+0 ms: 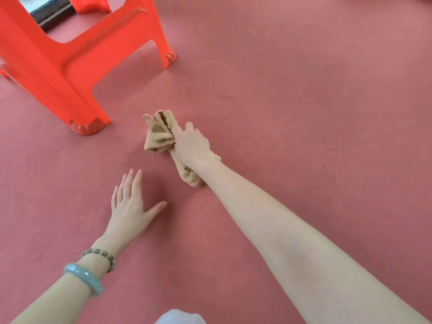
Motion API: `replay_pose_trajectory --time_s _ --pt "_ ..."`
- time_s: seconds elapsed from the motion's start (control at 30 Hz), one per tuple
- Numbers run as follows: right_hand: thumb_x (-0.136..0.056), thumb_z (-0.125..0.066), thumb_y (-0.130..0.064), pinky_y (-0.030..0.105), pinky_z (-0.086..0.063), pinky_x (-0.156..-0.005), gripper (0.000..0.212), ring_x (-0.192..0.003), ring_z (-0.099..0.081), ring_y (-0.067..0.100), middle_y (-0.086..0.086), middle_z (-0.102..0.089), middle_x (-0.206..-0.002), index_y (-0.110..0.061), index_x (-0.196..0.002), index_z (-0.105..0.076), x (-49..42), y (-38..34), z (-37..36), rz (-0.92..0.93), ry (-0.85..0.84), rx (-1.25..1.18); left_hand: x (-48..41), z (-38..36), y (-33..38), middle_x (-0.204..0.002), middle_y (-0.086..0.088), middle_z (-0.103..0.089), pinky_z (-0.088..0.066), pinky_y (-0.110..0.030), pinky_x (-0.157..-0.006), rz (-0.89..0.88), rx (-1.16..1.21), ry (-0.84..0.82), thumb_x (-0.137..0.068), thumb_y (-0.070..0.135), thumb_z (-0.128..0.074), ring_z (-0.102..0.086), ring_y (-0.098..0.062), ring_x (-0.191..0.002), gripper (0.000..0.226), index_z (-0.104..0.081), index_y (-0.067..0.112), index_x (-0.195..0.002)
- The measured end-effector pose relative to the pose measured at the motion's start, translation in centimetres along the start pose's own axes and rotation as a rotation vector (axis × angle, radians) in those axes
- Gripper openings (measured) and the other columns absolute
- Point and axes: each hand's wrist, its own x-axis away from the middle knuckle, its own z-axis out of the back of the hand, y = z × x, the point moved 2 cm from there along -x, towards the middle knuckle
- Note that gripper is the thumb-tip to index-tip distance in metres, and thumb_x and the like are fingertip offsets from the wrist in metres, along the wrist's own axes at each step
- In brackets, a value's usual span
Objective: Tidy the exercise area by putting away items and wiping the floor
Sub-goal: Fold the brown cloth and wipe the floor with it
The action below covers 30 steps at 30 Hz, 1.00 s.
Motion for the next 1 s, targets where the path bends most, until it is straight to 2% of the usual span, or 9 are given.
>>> replay_pose_trajectory --time_s 0.17,0.27,0.37,0.53,0.73,0.83,1.0 --pt "-0.096 -0.035 -0.017 0.044 -0.041 -0.079 0.047 -0.1 -0.052 0.04 0.018 -0.045 -0.113 -0.017 -0.143 -0.028 1.3 12.7 5.2 -0.376 0.139 -0.064 -4.9 -0.4 3.6 -0.159 -0.005 -0.007 0.002 -0.038 -0.117 -0.155 0.005 -0.031 -0.08 0.053 -0.063 0.001 -0.019 -0.147 0.095 -0.009 0.019 -0.15" --pt "-0.097 -0.034 -0.024 0.043 -0.04 -0.085 0.045 -0.104 -0.051 0.04 0.019 -0.045 -0.116 -0.018 -0.141 -0.03 4.8 19.3 7.5 -0.603 0.202 -0.08 -7.8 -1.2 6.5 -0.159 -0.005 -0.004 0.004 -0.037 -0.117 -0.235 0.011 -0.061 -0.081 0.053 -0.062 0.003 -0.018 -0.147 0.095 -0.008 0.018 -0.151" --pt "-0.097 -0.034 -0.022 0.041 -0.039 -0.085 0.041 -0.105 -0.051 0.041 0.019 -0.045 -0.117 -0.016 -0.137 -0.034 9.6 24.6 9.0 -0.799 0.271 -0.063 -10.2 -2.6 9.7 -0.159 -0.006 -0.003 0.005 -0.037 -0.117 -0.322 -0.003 -0.105 -0.081 0.054 -0.061 0.004 -0.019 -0.147 0.096 -0.007 0.018 -0.151" --pt "-0.096 -0.036 -0.02 0.042 -0.04 -0.082 0.033 -0.105 -0.051 0.043 0.019 -0.045 -0.116 -0.014 -0.128 -0.04 19.6 30.5 10.4 -1.11 0.327 -0.03 -11.9 -4.7 13.9 -0.159 -0.009 -0.004 0.003 -0.043 -0.117 -0.427 -0.042 -0.171 -0.079 0.055 -0.062 0.002 -0.023 -0.147 0.097 -0.009 0.017 -0.151" --pt "-0.095 -0.039 -0.017 0.045 -0.041 -0.085 0.034 -0.109 -0.05 0.043 0.022 -0.043 -0.121 -0.014 -0.129 -0.041 26.3 32.1 10.4 -1.394 0.374 -0.021 -13.0 -5.0 16.0 -0.159 -0.009 -0.005 0.004 -0.042 -0.116 -0.526 -0.118 -0.177 -0.076 0.063 -0.059 0.001 -0.024 -0.147 0.101 -0.008 0.02 -0.151" --pt "-0.094 -0.04 -0.014 0.046 -0.041 -0.086 0.033 -0.109 -0.049 0.043 0.022 -0.043 -0.122 -0.013 -0.127 -0.041 24.9 30.8 10.3 -1.417 0.404 -0.075 -13.3 -5.5 16.6 -0.159 -0.007 -0.001 0.004 -0.044 -0.117 -0.508 -0.197 -0.271 -0.078 0.066 -0.054 0.004 -0.024 -0.147 0.099 -0.008 0.019 -0.152" --pt "-0.093 -0.039 -0.008 0.043 -0.04 -0.089 0.036 -0.114 -0.046 0.039 0.019 -0.039 -0.126 -0.014 -0.128 -0.039 16.7 24.8 8.9 -1.134 0.287 -0.084 -13.4 -5.6 17.0 -0.159 -0.008 0.003 0.004 -0.045 -0.116 -0.473 -0.235 -0.347 -0.08 0.065 -0.053 0.007 -0.025 -0.146 0.098 -0.006 0.018 -0.151"
